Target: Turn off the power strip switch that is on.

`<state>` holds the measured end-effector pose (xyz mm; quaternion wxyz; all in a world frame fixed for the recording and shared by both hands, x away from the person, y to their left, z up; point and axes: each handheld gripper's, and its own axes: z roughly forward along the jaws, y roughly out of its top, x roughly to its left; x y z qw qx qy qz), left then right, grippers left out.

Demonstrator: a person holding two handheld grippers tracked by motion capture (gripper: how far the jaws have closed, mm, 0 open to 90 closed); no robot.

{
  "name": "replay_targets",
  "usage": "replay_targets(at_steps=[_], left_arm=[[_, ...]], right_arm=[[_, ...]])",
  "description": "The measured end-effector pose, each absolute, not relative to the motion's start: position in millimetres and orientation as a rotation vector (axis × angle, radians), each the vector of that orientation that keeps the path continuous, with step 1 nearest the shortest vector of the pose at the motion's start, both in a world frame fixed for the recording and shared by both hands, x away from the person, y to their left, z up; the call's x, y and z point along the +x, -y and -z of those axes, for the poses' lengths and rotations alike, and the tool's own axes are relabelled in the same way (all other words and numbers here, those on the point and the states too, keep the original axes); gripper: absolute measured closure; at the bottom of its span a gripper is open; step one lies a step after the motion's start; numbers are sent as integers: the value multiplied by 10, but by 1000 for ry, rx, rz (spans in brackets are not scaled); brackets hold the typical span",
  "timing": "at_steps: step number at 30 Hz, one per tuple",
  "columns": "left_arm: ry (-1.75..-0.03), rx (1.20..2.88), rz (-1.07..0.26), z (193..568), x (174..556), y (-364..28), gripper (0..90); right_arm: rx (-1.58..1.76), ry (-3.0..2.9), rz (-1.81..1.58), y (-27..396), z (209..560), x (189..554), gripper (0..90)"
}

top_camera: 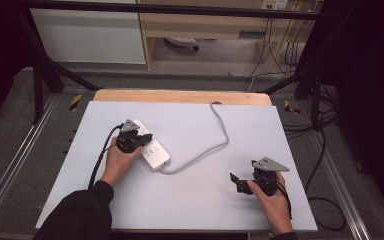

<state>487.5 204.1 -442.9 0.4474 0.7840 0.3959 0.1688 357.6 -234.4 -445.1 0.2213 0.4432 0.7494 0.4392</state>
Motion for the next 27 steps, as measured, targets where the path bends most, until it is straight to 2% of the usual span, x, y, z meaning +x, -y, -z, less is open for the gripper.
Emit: replay_targets(at_steps=[27], left_arm=[[-987, 1929, -428, 4436, 4868, -2041, 900]], right_arm=[[1227, -2068, -1215, 2354, 4450, 3578, 40]])
